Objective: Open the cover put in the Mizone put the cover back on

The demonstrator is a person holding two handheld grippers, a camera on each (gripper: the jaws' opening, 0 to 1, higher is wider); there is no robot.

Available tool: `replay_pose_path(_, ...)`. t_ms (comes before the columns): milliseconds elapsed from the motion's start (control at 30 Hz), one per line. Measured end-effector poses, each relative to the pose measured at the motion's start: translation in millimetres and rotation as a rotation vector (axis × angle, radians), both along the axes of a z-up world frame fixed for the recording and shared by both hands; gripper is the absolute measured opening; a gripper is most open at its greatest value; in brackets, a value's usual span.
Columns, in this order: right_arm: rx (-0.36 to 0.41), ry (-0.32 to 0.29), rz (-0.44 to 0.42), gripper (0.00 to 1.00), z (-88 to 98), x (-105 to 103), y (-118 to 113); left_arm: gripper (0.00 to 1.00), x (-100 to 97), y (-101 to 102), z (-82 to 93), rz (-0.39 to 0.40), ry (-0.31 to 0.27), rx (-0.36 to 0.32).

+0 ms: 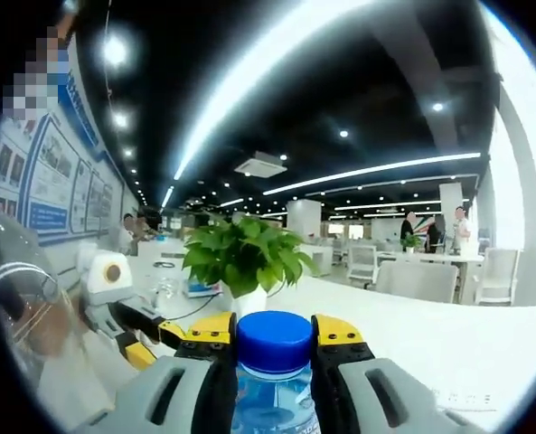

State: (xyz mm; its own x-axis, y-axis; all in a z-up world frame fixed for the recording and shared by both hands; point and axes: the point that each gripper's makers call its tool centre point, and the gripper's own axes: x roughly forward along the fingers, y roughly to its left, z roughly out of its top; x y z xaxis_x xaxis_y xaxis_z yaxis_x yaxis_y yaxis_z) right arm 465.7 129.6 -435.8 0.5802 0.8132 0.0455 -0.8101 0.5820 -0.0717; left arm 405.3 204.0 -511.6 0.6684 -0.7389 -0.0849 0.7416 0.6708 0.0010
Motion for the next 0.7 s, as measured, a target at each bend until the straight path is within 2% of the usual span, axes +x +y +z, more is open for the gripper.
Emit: replay_pose_path(700, 0.015, 0.013, -0.008, 0.24, -0.4, -1.6, -0.3, 0.23, 1.6, 2.0, -1.5, 0.008, 0.004, 0.005)
